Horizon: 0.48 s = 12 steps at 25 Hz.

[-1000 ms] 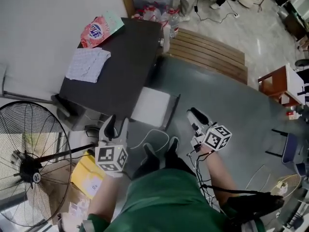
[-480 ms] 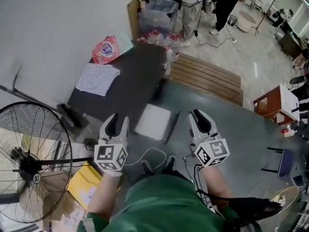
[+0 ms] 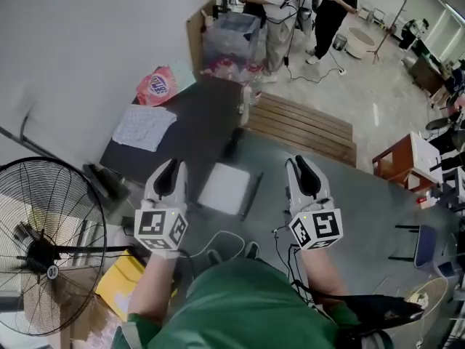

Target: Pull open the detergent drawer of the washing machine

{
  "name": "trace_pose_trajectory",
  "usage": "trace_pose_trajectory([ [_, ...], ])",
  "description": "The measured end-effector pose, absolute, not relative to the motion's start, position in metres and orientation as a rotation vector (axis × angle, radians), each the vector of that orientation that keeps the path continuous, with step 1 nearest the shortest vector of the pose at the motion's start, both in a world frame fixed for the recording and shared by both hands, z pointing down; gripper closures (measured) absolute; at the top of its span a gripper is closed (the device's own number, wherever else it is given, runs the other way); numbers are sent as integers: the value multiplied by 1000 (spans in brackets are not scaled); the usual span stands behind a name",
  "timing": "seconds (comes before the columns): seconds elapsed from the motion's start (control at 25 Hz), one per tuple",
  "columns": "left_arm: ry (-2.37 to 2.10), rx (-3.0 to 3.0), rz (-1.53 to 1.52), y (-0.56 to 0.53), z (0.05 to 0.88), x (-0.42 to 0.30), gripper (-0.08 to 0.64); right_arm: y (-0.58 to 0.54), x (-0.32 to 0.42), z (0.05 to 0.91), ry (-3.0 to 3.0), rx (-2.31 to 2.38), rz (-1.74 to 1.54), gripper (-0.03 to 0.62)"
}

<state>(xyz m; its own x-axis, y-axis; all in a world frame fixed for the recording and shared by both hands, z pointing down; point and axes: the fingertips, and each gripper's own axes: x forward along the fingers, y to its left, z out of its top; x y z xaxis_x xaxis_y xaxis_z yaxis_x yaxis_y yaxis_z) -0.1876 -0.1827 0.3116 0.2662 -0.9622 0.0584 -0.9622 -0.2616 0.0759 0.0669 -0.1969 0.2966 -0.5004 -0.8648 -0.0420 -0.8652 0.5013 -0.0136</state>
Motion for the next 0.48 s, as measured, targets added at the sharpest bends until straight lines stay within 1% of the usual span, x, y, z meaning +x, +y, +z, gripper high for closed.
trace_pose_trajectory([
  [0.12,-1838,2470,-16,-182,298,-178,528,-193,70,288,2678,-1567,65,518],
  [0.24,-1835,2522,-8,-183,288,-169,537,-192,75,281,2667,-1608,118,525],
  [0.28,-1833,2538,-6,-183,286,-166,537,-191,76,279,2662,-1622,138,531],
  [0.32,-1829,2552,-6,-184,284,-163,537,-191,78,278,2656,-1633,157,557],
  [0.4,-1817,2569,-11,-187,281,-159,537,-191,80,274,2648,-1646,188,582],
  [0.48,-1802,2578,-17,-190,280,-157,532,-191,80,272,2648,-1651,208,591],
])
